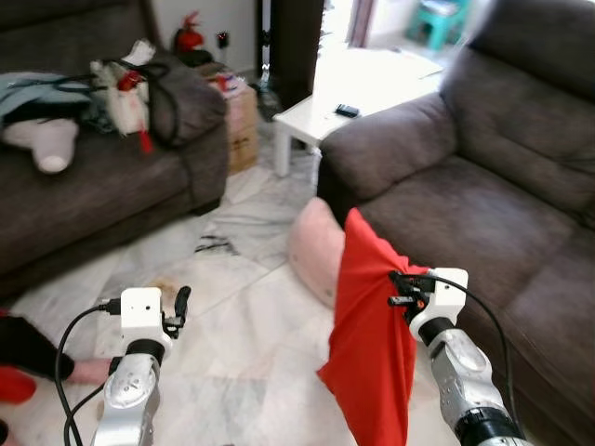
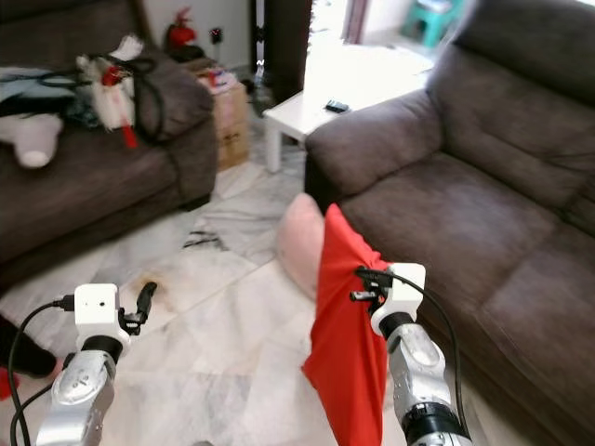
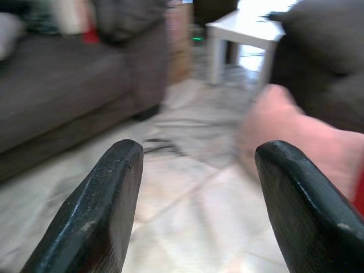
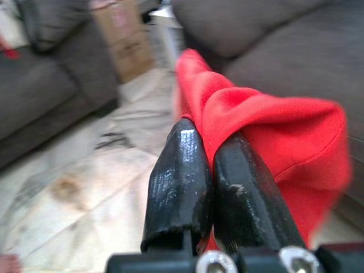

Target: Move the pillow to the sofa from floor

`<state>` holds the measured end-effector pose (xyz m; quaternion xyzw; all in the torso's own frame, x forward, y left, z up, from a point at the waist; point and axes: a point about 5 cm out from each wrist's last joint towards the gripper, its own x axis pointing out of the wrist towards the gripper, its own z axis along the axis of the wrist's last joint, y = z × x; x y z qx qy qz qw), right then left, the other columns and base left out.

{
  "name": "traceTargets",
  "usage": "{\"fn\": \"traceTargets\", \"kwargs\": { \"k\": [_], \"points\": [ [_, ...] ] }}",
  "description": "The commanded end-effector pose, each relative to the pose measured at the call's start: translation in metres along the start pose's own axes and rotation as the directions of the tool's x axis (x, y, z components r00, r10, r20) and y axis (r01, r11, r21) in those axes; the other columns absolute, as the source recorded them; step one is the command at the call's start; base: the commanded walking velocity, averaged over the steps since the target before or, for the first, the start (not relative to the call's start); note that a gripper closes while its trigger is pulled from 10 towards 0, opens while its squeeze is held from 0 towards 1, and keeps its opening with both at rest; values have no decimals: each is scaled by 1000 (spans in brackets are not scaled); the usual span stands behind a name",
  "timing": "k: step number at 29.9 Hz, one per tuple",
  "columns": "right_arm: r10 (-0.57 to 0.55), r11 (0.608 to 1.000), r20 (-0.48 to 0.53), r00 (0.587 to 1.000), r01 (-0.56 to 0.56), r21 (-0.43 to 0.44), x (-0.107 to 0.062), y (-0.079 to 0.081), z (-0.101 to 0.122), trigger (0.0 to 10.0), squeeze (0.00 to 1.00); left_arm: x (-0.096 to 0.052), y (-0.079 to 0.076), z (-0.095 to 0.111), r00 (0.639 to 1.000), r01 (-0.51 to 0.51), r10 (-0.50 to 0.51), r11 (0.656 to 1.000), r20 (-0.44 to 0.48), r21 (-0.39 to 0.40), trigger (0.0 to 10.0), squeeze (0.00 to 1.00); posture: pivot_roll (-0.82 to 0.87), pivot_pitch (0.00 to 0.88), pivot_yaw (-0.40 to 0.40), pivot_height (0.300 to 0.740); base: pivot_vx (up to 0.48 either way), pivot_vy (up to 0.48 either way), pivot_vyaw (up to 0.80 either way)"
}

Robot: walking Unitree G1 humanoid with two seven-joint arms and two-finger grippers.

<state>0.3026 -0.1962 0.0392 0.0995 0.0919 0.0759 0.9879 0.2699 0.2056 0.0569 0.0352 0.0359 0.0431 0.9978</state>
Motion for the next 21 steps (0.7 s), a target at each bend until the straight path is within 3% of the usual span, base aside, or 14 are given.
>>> {"fn": "traceTargets", "kwargs": {
  "k": [1,9,14,21],
  "points": [
    [13,999,120,993,-9,-37,8,0,28,10000,0,0,1,-1,1000,-3,3,1000,-6,-4,10000,0,45,83,-84,740,0,480,-788],
    [-1,999,109,994,7,-50,8,-2,27,10000,0,0,2,-2,1000,-4,4,1000,-10,-4,10000,0,46,83,-83,740,0,480,-764],
    [-11,998,96,995,16,-54,8,-2,26,10000,0,0,1,-2,1000,-3,3,1000,-8,-4,10000,0,44,83,-83,740,0,480,0],
    [-5,999,79,997,9,-53,9,0,24,10000,0,0,0,-1,1000,-4,4,1000,-7,-4,10000,0,46,82,-83,740,0,403,-755]
  ]
}}
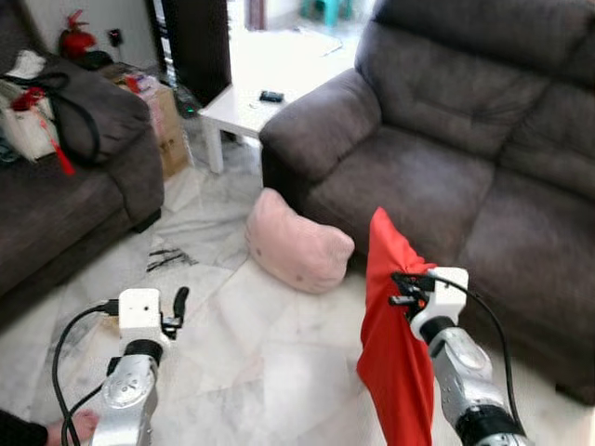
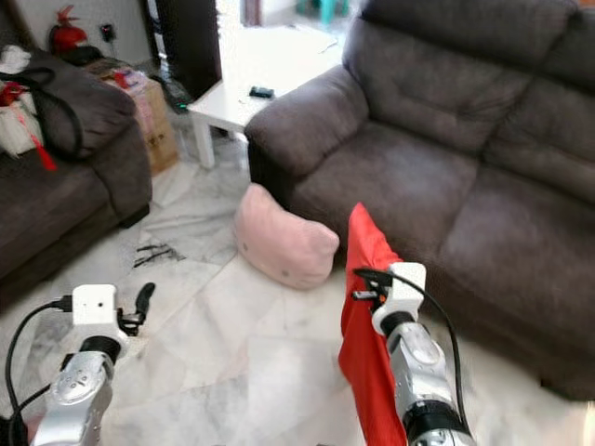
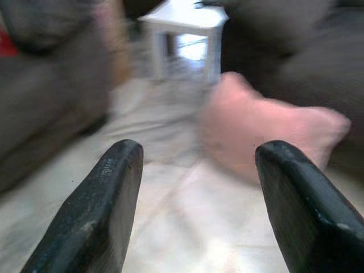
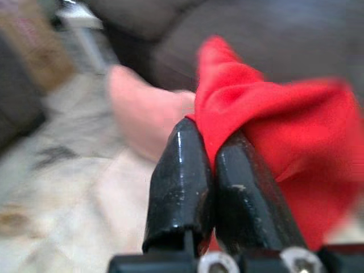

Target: Move the pillow to the sofa from floor

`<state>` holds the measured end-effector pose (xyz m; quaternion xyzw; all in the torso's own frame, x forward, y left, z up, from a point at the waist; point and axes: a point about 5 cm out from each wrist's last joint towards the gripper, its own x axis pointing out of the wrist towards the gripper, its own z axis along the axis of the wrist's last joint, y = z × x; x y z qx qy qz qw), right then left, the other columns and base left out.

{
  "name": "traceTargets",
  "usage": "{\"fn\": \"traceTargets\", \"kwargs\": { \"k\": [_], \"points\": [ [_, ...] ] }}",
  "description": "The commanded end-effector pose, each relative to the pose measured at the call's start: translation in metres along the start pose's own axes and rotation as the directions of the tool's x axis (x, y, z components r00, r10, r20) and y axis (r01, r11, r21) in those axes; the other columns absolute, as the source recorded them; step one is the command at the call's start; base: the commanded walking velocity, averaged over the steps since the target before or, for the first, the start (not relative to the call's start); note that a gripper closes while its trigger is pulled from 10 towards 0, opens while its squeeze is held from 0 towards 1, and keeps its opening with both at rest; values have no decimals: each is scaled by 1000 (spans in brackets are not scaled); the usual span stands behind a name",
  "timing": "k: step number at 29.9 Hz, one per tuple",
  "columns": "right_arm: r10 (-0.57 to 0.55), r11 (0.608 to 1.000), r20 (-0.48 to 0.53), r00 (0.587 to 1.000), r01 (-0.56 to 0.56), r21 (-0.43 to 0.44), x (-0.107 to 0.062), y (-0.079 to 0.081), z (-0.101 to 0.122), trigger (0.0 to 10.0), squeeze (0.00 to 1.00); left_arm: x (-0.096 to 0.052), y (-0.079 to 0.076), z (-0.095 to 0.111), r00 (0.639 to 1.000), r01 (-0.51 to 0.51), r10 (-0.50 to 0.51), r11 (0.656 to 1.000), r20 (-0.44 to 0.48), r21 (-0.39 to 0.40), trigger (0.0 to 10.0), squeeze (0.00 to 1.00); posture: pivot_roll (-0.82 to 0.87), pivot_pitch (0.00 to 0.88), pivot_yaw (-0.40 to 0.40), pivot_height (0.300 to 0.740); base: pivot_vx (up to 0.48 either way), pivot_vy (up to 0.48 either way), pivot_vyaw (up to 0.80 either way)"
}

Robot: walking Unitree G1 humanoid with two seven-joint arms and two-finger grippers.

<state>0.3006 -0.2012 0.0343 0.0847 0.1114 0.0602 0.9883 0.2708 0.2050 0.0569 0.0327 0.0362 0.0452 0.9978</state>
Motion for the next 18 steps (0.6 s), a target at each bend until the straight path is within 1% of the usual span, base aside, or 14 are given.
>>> {"fn": "traceTargets", "kwargs": {
  "k": [1,4,18],
  "points": [
    [31,999,114,993,-28,-29,10,6,28,10000,0,-1,1,-1,1000,-1,1,1000,-6,1,10000,0,46,82,-83,740,0,307,-800],
    [27,999,110,994,-24,-32,11,6,28,10000,0,-1,1,-1,1000,2,-2,1000,0,13,10000,0,47,82,-84,740,0,0,-800],
    [-11,999,94,996,14,-39,11,1,27,10000,0,-1,4,-2,1000,-5,6,1000,-5,18,10000,0,48,78,-82,740,0,0,-800]
  ]
}}
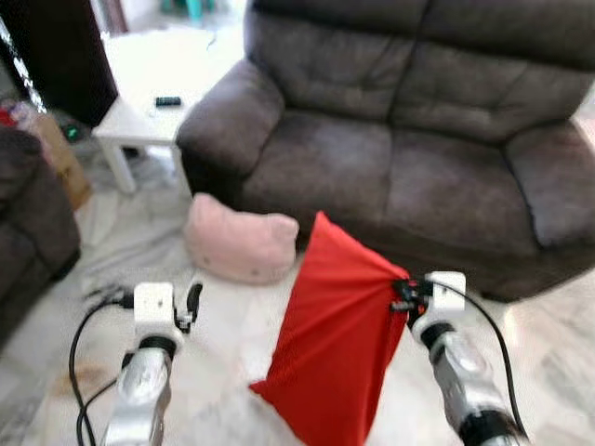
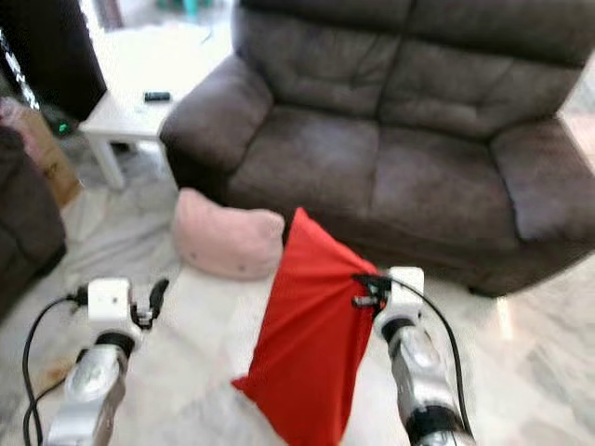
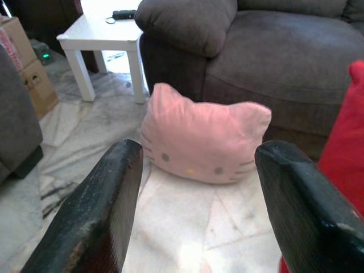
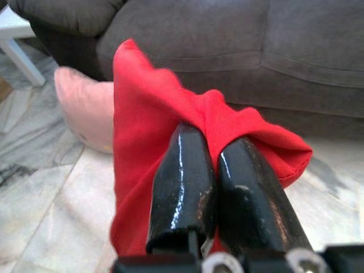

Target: Move the pillow to the sofa from floor

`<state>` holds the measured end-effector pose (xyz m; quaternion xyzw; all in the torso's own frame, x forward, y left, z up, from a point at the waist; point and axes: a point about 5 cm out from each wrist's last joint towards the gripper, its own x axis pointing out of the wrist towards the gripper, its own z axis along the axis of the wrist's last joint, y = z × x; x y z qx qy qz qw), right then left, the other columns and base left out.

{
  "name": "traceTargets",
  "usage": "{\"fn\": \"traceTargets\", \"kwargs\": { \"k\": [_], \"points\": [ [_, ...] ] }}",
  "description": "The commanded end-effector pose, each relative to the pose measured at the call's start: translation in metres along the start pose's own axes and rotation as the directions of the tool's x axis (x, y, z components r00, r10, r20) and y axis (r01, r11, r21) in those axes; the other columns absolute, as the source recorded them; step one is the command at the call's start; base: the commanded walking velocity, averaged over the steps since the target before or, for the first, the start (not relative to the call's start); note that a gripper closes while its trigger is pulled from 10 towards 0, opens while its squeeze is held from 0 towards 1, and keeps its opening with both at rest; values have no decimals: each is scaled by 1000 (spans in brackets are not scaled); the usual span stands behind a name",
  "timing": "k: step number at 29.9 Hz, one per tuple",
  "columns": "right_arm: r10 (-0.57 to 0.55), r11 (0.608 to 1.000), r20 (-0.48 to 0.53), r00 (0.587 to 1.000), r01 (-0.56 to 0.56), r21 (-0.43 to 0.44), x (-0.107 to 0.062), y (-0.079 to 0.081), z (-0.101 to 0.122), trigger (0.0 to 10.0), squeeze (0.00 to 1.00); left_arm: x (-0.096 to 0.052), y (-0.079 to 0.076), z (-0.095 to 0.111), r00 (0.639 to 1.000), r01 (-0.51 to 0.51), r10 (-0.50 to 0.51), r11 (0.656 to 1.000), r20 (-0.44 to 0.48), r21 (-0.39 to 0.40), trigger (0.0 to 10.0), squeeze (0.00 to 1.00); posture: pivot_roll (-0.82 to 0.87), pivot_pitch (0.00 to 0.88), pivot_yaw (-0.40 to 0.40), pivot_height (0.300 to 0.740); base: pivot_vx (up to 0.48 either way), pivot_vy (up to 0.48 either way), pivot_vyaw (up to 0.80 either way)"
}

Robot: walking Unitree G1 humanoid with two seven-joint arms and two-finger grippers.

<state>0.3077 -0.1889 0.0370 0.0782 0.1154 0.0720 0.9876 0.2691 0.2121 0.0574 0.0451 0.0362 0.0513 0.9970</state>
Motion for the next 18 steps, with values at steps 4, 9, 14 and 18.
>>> {"fn": "traceTargets", "kwargs": {
  "k": [4,9,14,18],
  "points": [
    [-44,999,106,993,47,-25,2,-12,25,10000,0,0,-3,-2,1000,10,-10,1000,-6,-5,10000,0,48,78,-79,740,0,0,-800],
    [-58,998,107,993,61,-27,2,-14,25,10000,0,0,-2,-2,1000,14,-14,1000,-7,-3,10000,0,49,77,-76,740,0,0,-800],
    [-68,997,111,991,71,-26,3,-15,26,10000,0,1,-2,-1,1000,18,-18,1000,-7,-1,10000,0,48,78,-72,740,0,0,-800],
    [-70,997,112,991,73,-27,2,-15,26,10000,0,1,-2,-1,1000,20,-20,1000,-7,-1,10000,0,49,78,-72,740,0,0,-800]
  ]
}}
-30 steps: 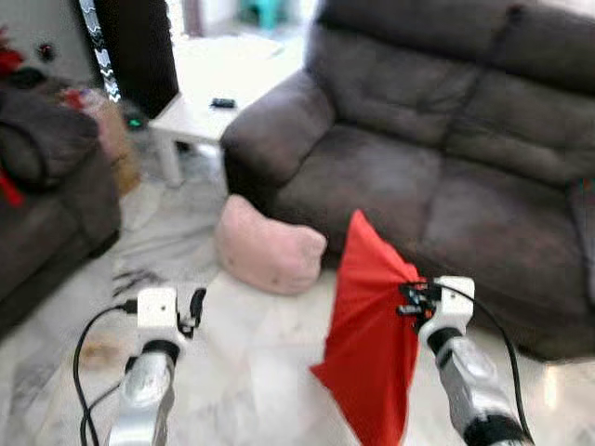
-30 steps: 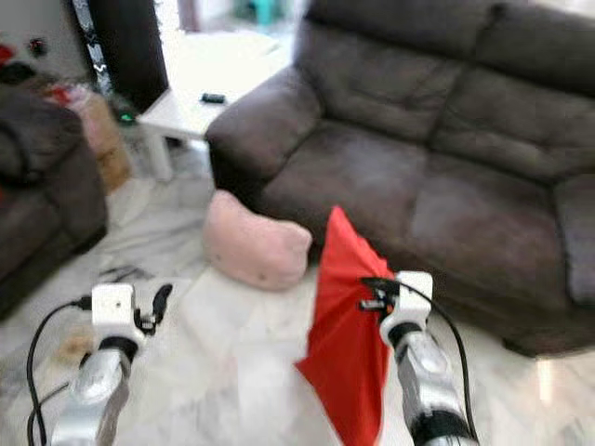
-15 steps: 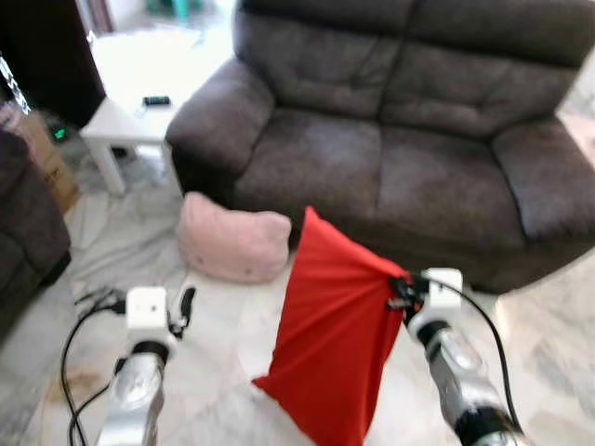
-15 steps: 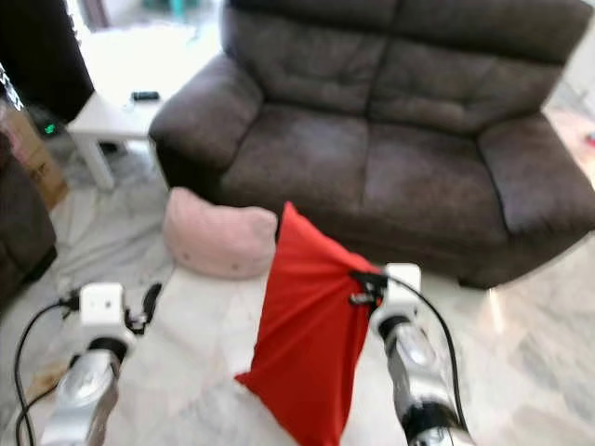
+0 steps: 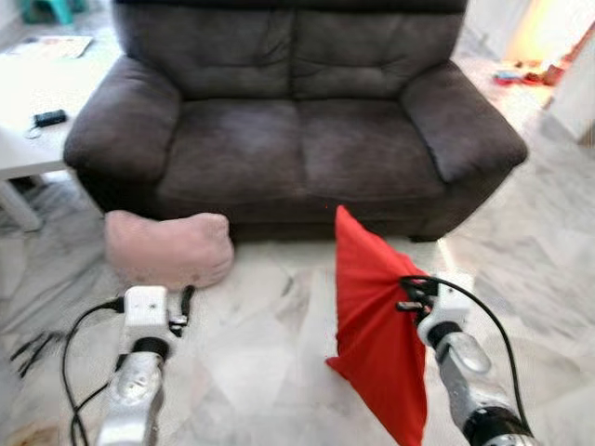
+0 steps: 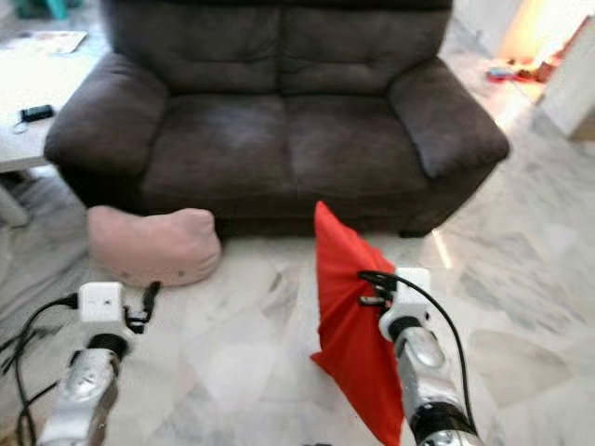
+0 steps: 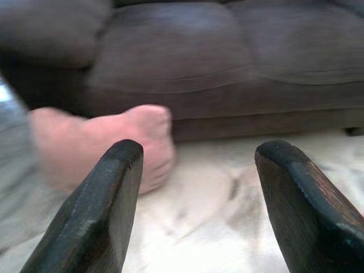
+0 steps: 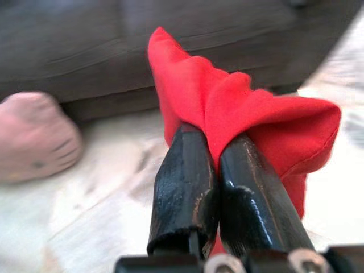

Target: Move the pillow to the sofa from floor

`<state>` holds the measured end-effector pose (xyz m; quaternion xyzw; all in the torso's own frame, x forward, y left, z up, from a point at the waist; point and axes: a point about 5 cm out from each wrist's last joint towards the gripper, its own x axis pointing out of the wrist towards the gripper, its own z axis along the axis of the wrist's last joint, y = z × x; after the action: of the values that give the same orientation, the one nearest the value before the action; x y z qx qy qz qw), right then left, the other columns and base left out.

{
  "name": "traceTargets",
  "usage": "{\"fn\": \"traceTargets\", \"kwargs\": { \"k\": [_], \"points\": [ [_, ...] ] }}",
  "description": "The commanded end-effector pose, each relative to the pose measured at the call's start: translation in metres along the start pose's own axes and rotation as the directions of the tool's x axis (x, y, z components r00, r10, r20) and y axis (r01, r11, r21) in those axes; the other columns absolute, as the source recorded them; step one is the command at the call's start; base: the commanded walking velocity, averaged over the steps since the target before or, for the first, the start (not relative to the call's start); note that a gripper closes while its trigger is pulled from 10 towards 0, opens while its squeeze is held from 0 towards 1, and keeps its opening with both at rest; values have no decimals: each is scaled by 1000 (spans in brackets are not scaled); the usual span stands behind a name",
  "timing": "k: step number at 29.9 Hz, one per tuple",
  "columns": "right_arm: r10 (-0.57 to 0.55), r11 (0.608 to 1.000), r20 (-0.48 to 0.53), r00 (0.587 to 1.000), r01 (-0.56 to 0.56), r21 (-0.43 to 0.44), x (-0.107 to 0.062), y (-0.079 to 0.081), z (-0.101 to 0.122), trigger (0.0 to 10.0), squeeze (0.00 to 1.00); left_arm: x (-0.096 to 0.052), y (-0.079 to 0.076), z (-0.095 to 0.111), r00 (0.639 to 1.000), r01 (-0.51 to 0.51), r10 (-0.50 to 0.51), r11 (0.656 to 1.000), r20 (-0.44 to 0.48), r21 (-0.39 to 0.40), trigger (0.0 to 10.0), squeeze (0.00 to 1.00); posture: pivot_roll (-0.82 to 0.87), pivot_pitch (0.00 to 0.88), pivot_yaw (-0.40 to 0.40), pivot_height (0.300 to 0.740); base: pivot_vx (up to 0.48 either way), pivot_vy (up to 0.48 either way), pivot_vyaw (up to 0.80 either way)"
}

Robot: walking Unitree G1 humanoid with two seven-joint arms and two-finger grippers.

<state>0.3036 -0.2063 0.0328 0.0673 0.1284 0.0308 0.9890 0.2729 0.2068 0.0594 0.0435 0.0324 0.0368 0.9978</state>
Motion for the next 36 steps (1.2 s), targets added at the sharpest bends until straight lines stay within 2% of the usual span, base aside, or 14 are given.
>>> {"fn": "traceTargets", "kwargs": {
  "k": [1,7,14,15,16,21,25,26,29,32,33,34,35,36],
  "points": [
    [13,1000,132,991,-11,-16,7,2,29,10000,0,-2,3,-4,1000,-8,8,1000,-15,1,10000,0,49,78,-72,740,0,0,-800],
    [20,1000,138,990,-17,-24,7,2,30,10000,0,-1,2,-2,1000,-3,3,1000,-12,-1,10000,0,46,78,-74,740,0,0,-791],
    [62,997,156,986,-55,-48,8,4,35,10000,0,3,5,6,1000,3,-3,1000,8,-22,10000,0,44,74,-75,740,0,0,0],
    [110,993,155,982,-100,-70,8,7,37,10000,0,5,6,11,1000,21,-20,999,16,-29,10000,0,43,74,-74,740,0,0,0],
    [110,993,155,982,-100,-70,8,7,37,10000,0,5,6,11,1000,21,-20,999,16,-29,10000,0,43,74,-74,740,0,0,0],
    [228,970,143,963,-212,-118,7,10,43,10000,0,7,6,27,989,144,-143,989,48,-26,10000,0,43,69,-74,740,0,0,0],
    [351,926,100,931,-330,-181,3,11,45,10000,0,6,5,43,959,279,-277,960,68,-22,10000,0,41,62,-71,740,0,0,0],
    [401,903,74,913,-380,-202,0,12,44,10000,0,5,4,47,942,330,-328,943,67,-29,10000,0,42,61,-71,740,0,0,0],
    [480,857,33,876,-461,-228,-4,16,42,10000,0,2,-2,48,910,414,-413,910,29,-15,10000,0,45,57,-71,740,0,0,0],
    [527,823,4,850,-510,-250,-7,18,41,10000,0,0,-4,48,889,458,-458,889,4,-15,10000,0,44,56,-71,740,0,0,0],
    [560,797,-26,828,-546,-257,-9,20,40,10000,0,-2,-6,49,872,489,-490,871,-4,-50,10000,0,44,57,-70,740,0,0,0],
    [560,797,-26,828,-546,-257,-9,20,40,10000,0,-2,-6,49,872,489,-490,871,-4,-50,10000,0,44,57,-70,740,0,0,0],
    [602,759,-65,796,-596,-261,-13,21,37,10000,0,-4,-6,49,852,520,-522,852,-23,-64,10000,0,46,60,-71,740,0,0,0],
    [602,759,-65,796,-596,-261,-13,21,37,10000,0,-4,-6,49,852,520,-522,852,-23,-64,10000,0,46,60,-71,740,0,0,0]
  ]
}}
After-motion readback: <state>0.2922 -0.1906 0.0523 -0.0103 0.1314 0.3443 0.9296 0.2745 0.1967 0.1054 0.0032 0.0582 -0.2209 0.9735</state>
